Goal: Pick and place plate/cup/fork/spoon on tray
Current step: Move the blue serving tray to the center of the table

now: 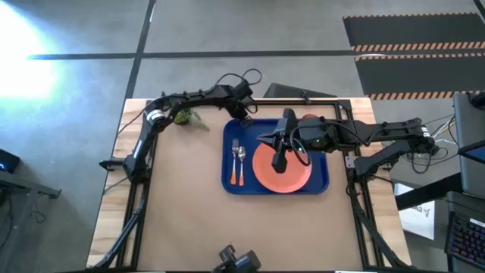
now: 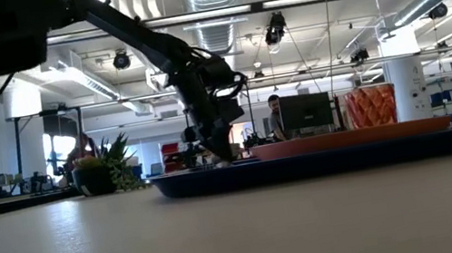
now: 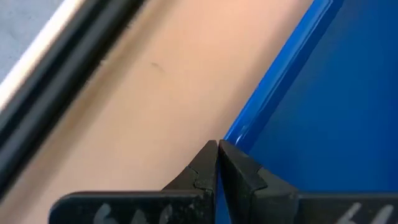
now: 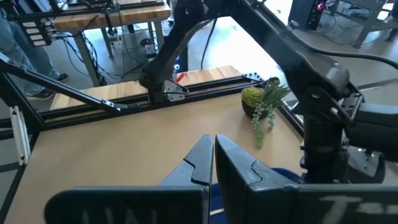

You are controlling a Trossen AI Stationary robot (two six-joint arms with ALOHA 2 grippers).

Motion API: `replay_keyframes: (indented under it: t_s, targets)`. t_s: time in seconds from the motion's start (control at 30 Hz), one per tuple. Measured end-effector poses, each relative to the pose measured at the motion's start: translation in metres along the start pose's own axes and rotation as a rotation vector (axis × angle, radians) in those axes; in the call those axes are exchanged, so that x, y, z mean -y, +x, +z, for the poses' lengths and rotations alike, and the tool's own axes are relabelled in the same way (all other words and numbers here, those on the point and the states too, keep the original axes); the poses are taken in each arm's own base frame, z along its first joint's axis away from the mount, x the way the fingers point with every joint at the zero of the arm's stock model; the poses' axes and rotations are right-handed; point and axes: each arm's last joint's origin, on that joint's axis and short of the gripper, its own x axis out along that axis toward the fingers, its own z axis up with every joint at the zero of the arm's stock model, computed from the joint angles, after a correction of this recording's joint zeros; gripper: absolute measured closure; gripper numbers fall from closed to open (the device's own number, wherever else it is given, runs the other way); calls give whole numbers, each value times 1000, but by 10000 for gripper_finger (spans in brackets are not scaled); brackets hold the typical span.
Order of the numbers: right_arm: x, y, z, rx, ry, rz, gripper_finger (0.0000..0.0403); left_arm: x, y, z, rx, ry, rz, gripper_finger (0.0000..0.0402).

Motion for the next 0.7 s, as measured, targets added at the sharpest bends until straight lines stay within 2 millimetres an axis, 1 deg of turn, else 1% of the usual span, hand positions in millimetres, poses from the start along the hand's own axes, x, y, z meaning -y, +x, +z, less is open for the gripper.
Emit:
replay_keyframes:
  t_s: [0.1, 0.2, 0.3, 0.43, 0.57, 0.63, 0.7]
  targets:
    - [0, 0, 0, -1, -1, 0, 394, 12, 2, -4, -19, 4, -7, 401]
    - [0, 0, -1, -8, -3, -1, 394, 24, 3, -9, -51, 9, 40, 401]
    - [0, 0, -2, -22, -9, -3, 394, 30, 5, -16, -95, 22, 37, 401]
    - [1, 0, -4, -36, -15, -6, 394, 37, 6, -19, -105, 37, 60, 401]
    - [1, -2, -3, -33, -47, -14, 394, 40, 3, -21, -107, 41, 57, 401]
    - [4, -6, -4, -47, -66, -65, 394, 42, -2, -20, -99, 45, 65, 401]
    - [11, -17, -8, -108, -66, -163, 394, 44, -9, -18, -70, 53, 105, 401]
